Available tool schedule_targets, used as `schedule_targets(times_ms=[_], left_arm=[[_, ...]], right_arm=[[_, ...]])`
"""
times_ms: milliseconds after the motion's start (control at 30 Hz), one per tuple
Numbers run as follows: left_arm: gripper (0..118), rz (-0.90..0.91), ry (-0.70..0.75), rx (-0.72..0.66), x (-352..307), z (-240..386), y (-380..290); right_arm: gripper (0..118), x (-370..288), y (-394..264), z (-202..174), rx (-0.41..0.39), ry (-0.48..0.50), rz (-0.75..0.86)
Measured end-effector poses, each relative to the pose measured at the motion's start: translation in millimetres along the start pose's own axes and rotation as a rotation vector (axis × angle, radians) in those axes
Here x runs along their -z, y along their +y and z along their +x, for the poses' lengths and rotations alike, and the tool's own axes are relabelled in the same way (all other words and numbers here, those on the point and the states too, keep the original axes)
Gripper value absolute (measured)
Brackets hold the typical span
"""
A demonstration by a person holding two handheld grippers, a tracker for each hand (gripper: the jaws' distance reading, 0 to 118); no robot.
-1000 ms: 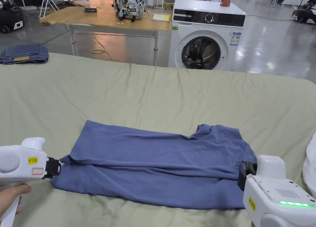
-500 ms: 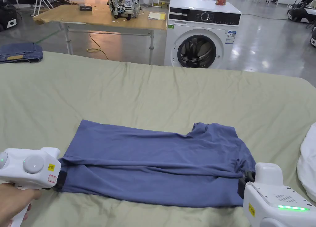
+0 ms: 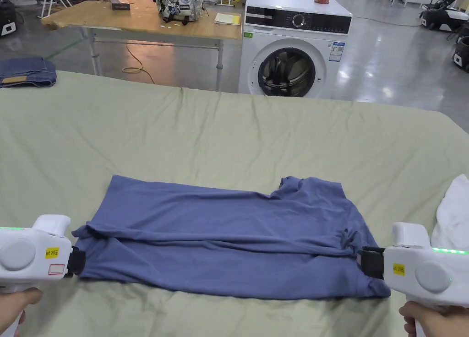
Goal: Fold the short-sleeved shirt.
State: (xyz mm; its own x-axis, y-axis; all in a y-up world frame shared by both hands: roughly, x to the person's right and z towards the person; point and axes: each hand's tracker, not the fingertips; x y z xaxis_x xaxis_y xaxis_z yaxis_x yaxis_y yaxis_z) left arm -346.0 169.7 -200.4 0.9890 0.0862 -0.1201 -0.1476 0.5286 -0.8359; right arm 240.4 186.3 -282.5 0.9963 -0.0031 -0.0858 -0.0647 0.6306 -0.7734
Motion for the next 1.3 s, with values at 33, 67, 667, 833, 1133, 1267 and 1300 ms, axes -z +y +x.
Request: schedule_targets(times_ms=[33,67,667,833,1133,1267,1300], left_arm=[[2,0.0,0.0,0.001,0,0,0],[2,0.0,0.001,0.003,0,0,1],[2,0.053,-0.007,-0.024,-14,1,4],[2,0.128,-0.028,-0.023,-49,-1,13],[2,0.1,-0.029,-0.063,-79,-19,-35],[2,0.048,-0.031,-0.089,-65,-22,-79],[2,0.037,-0.03,-0.1,-61,-23,-90]], right_arm=[[73,7,0,0,-0.019,-0.015,-0.022],[73,15,0,0,-0.037,-0.028,-0.05],[4,17,-4,-18,-0.062,-0.024,-0.13],[4,-28,10,-22,-0.102,-0.018,-0.046],[4,-87,-27,-19,-0.13,0.001,-0.024],[4,-82,-70,-21,-0.145,-0.003,-0.089],[4,-79,-82,-22,-0.147,-0.003,-0.104]])
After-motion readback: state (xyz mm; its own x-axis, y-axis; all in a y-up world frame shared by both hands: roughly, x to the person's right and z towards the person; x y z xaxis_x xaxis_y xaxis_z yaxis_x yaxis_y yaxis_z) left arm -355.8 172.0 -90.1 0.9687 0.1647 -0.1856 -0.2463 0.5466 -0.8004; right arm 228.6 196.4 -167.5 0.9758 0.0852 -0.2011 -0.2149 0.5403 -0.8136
